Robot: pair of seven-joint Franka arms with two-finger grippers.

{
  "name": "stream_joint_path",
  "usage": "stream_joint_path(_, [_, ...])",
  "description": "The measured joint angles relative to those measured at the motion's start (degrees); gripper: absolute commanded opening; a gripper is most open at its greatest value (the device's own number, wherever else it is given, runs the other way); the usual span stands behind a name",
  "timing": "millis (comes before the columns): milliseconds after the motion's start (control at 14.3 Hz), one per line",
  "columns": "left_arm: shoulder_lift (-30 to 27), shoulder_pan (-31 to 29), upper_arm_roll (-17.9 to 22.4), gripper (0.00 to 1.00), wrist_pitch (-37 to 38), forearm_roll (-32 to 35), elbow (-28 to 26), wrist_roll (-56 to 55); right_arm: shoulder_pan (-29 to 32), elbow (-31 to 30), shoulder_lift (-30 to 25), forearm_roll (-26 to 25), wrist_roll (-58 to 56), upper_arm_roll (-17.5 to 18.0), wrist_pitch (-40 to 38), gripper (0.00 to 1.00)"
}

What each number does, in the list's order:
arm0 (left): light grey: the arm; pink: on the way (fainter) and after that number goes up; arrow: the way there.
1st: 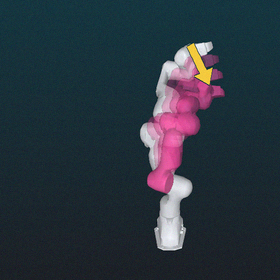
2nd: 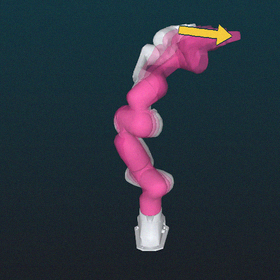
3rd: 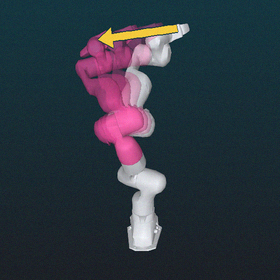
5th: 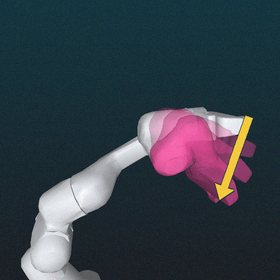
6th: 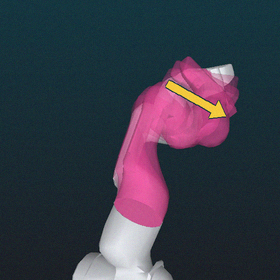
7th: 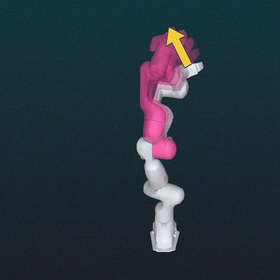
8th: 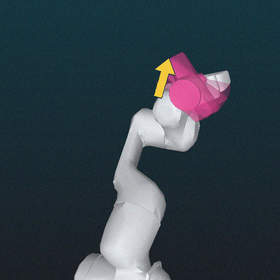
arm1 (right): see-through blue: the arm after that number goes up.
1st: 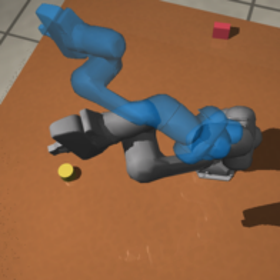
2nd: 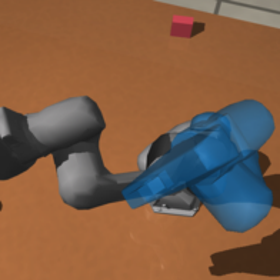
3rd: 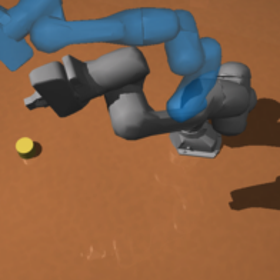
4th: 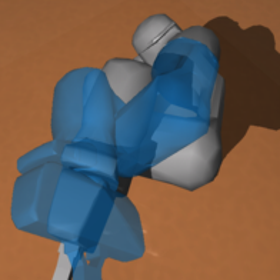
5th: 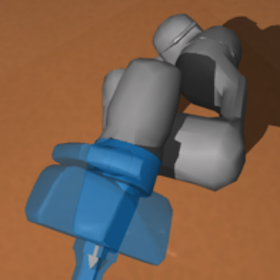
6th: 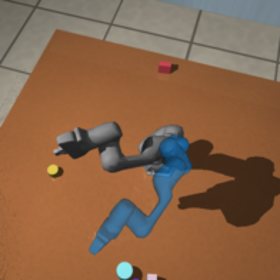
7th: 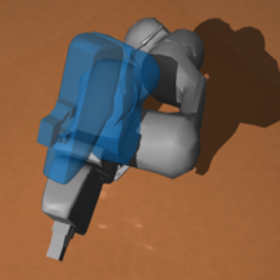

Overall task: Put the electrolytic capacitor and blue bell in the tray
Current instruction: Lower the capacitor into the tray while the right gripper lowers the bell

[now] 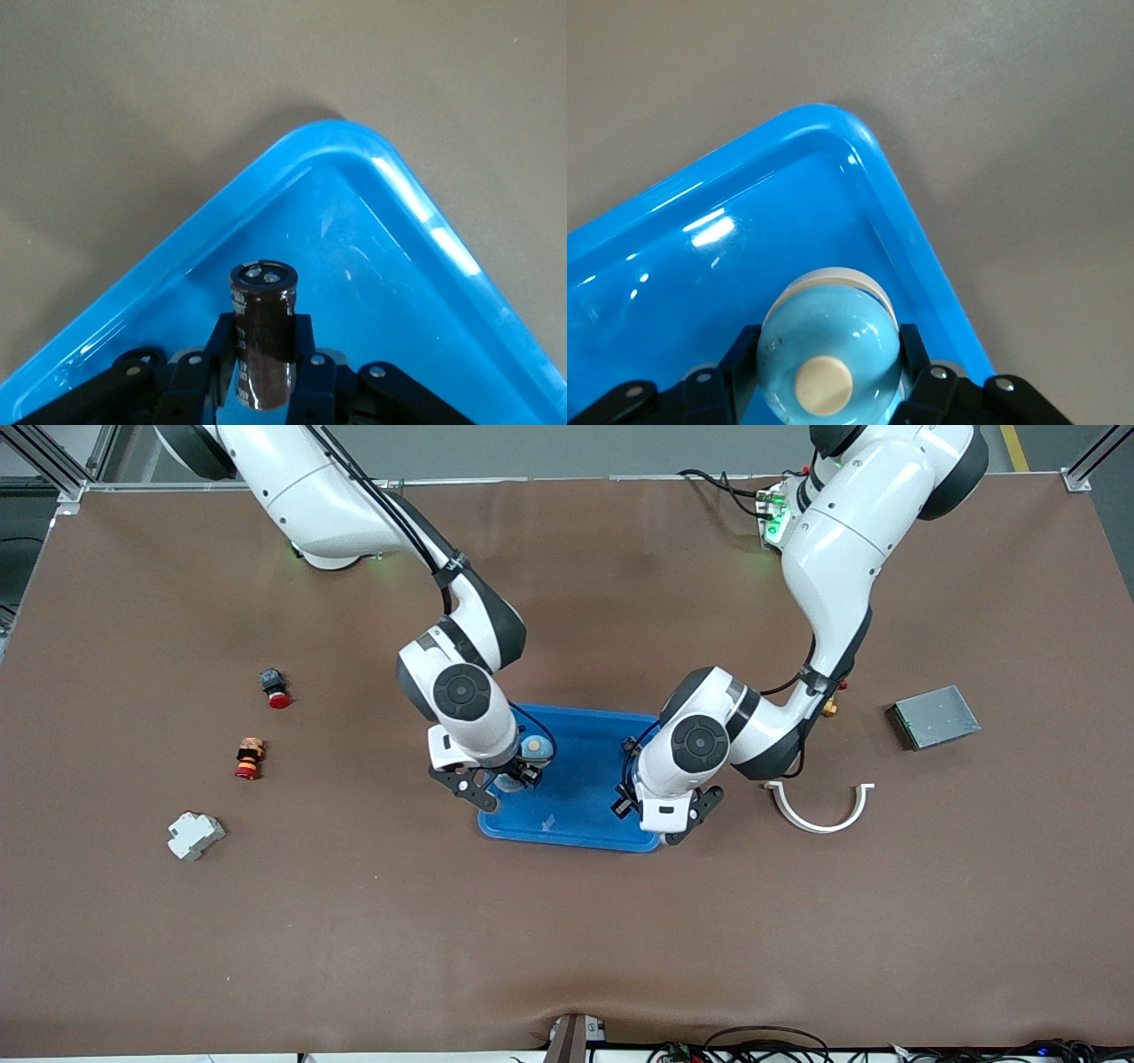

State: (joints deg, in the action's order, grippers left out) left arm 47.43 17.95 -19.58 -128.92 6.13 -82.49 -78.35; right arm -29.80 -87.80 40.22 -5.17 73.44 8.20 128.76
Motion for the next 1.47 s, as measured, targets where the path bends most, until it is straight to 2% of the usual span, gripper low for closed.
stream_joint_path(140, [0.5, 0.4, 0.3, 0.05, -0.8, 0.0, 0.0, 0.0, -0.7, 1.3, 1.8, -1.7, 2.5, -0.1, 0.4, 0.0])
stream_joint_path(490, [1.3, 0.6, 1.2, 0.05, -1.8, 0.0, 0.0, 0.0, -0.8, 2.1, 3.4, -2.0, 3.6, -0.3, 3.1, 0.0])
stream_joint_path(560, [1.4, 0.7, 1.4, 0.07, -2.0, 0.0, 0.0, 0.0, -1.0, 2.2, 3.5, -2.1, 3.9, -0.5, 3.9, 0.0])
stream_joint_path(630, [1.5, 0.8, 1.5, 0.15, -2.1, 0.0, 0.0, 0.0, -1.3, 2.2, 3.7, -2.2, 4.3, -0.9, 4.4, 0.0])
stream_joint_path(700, [1.6, 0.9, 1.6, 0.53, -2.2, 0.0, 0.0, 0.0, -1.8, 2.2, 3.9, -2.6, 4.7, -1.5, 4.8, 0.0])
stream_joint_path(770, [1.6, 1.0, 1.7, 1.0, -2.2, 0.0, 0.0, 0.0, -2.5, 2.2, 4.1, -2.7, 4.9, -2.2, 5.1, 0.0])
stream_joint_path(1050, [1.6, 1.1, 1.8, 1.0, -2.4, 0.2, 0.5, 0.1, -5.1, 3.3, 6.1, -2.8, 5.7, -5.0, 5.6, 0.0])
stream_joint_path(1331, [0.6, 1.3, 1.8, 1.0, -2.0, 1.3, 2.1, 0.1, -6.0, 4.4, 7.6, -3.0, 6.5, -5.5, 5.9, 0.0])
stream_joint_path(1471, [-1.5, 1.0, 2.0, 1.0, 1.3, 2.0, 2.6, 0.3, -6.4, 4.6, 8.0, -3.4, 7.2, -5.5, 6.2, 0.0])
